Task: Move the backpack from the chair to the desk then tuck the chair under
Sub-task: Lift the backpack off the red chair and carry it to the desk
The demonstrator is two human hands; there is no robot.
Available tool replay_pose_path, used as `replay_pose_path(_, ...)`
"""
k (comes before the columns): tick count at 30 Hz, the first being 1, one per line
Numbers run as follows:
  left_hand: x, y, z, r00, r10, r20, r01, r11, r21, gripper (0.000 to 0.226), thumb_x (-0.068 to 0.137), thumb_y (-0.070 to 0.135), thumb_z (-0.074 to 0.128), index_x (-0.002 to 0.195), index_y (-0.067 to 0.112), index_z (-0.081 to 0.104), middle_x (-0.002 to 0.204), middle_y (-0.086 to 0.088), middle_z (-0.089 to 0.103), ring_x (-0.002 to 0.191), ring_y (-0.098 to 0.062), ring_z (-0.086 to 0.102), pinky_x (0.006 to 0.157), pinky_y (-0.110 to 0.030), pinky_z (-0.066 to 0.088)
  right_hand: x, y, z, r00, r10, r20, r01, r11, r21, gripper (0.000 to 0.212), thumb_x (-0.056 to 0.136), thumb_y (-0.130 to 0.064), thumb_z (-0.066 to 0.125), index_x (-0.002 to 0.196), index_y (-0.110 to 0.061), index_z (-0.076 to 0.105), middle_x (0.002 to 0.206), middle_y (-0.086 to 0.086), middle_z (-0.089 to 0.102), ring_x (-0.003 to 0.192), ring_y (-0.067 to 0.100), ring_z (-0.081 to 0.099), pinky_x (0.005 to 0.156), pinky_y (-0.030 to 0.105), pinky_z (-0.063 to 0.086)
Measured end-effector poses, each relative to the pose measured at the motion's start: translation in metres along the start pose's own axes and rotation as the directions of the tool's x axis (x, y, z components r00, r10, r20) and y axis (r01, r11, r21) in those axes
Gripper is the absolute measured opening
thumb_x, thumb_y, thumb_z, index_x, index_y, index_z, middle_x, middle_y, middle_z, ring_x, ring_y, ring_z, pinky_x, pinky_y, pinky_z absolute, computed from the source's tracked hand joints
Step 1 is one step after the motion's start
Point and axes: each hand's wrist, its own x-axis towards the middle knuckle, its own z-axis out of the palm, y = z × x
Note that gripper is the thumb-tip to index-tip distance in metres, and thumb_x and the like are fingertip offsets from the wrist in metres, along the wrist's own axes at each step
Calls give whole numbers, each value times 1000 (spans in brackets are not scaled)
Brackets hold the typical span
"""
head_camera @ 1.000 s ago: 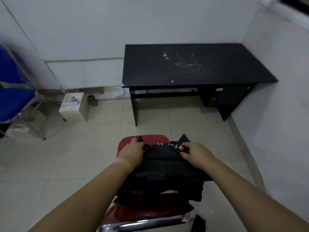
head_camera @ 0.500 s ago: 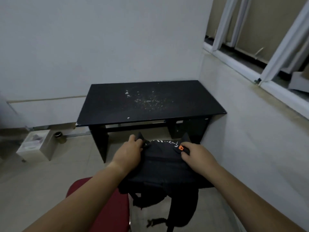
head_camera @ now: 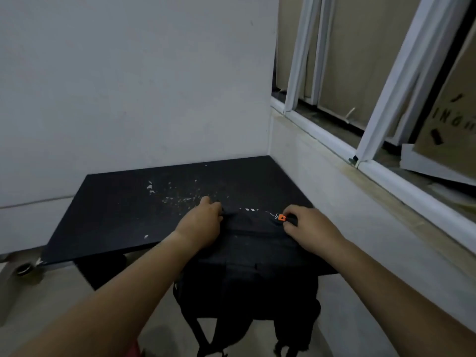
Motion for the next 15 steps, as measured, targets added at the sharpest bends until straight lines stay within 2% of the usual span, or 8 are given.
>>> replay_pose_path(6, 114, 2, -18, 999, 35, -24, -36, 999, -37, 18, 100, 25, 45, 102, 10, 55, 114, -13, 47, 81, -33, 60, 77, -44, 52, 103, 21, -31, 1000, 14, -17, -14, 1000, -7, 19, 85, -30, 58, 103, -31, 66, 94, -1, 67, 82, 20, 61, 74, 39, 53)
replay_pose_path(15, 295, 15, -62, 992, 99, -77, -100, 995, -16, 24, 101, 24, 44, 111, 7, 57, 120, -15, 48, 96, -37, 61, 87, -45, 51, 266, 50, -84, 995, 4, -101, -5, 1000, -11, 18, 86, -30, 58, 102, -29, 66, 100, 0, 68, 87, 20, 61, 79, 42, 54)
